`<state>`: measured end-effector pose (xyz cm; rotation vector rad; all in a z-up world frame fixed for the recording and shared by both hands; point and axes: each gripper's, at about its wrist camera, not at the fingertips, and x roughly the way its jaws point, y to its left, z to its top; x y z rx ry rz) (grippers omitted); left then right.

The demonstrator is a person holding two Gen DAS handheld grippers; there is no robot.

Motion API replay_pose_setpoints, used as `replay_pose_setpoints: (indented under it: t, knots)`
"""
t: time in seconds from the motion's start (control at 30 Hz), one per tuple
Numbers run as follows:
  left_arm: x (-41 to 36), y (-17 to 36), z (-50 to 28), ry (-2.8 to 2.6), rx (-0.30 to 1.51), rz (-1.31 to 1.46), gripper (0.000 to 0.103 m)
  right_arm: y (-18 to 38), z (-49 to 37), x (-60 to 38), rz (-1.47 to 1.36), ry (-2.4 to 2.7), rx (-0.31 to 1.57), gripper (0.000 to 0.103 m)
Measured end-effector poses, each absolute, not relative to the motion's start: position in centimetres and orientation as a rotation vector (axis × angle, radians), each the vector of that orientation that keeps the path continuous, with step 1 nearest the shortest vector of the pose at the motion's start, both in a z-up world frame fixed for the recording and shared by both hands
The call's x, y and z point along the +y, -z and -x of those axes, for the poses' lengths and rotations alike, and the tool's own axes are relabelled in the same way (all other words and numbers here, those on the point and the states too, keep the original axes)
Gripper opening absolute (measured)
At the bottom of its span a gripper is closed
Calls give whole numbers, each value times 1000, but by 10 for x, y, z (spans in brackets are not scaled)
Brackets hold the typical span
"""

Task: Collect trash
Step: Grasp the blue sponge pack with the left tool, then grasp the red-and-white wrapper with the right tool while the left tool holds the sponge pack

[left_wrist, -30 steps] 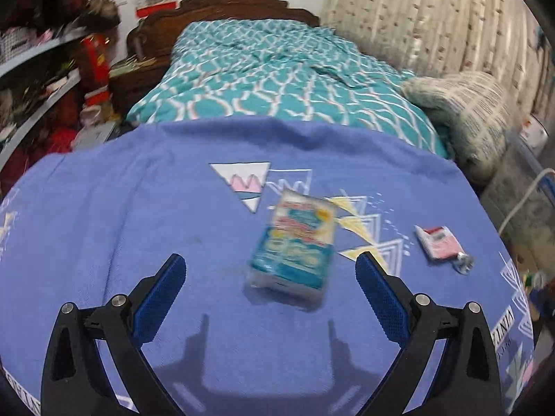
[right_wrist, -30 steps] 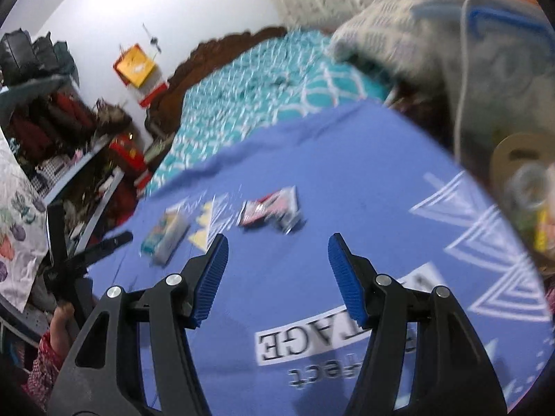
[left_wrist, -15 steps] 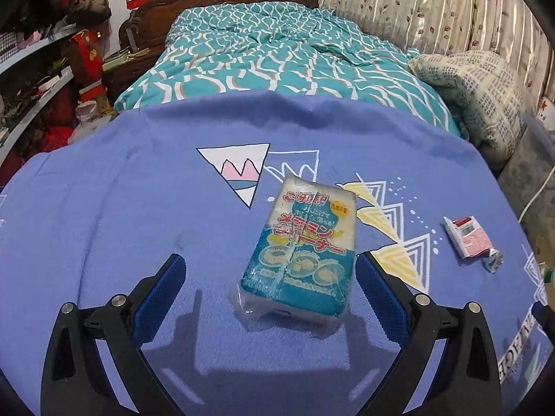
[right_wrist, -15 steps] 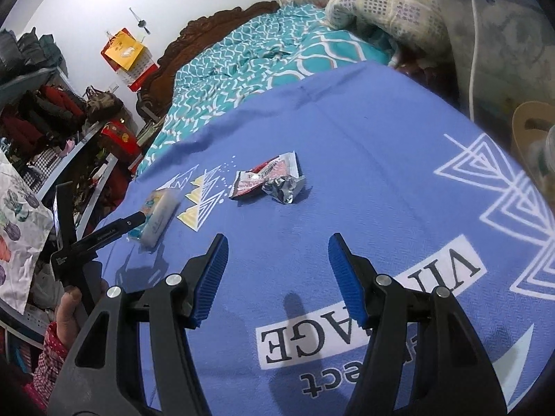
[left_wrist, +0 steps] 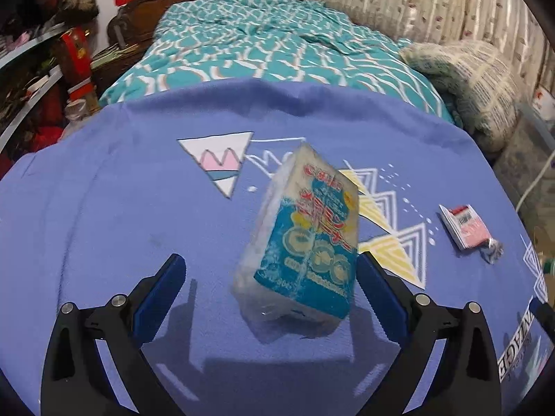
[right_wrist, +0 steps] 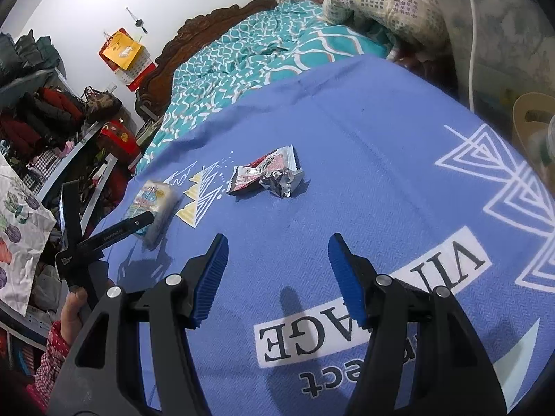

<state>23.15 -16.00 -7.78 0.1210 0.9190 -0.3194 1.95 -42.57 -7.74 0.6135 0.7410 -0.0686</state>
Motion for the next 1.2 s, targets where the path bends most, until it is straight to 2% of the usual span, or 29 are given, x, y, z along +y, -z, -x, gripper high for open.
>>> replay_pose_setpoints:
  t: [0.1,0.2,0.23,0.5,0.93,1.2]
  knots:
    - [-164,80,-232,316,920,-139,93,76,-18,-426,-614,73,739,62]
    - [-161,85,-237,341,950,-113,60,76,-19,-427,-610,76,739,62]
    - [-160,85,-237,351,952,-98,57,76,-19,-427,-605,77,741,62]
    - [-140,83,-206,387,948,-75,56,73,-27,-429,-596,73,737,62]
    - [-74,79,-95,370,898,-99,58,78,-54,-416,-592,46,761,62]
    - [-62,80,-86,357,897,-73,59,83,-63,-407,-584,57,774,62]
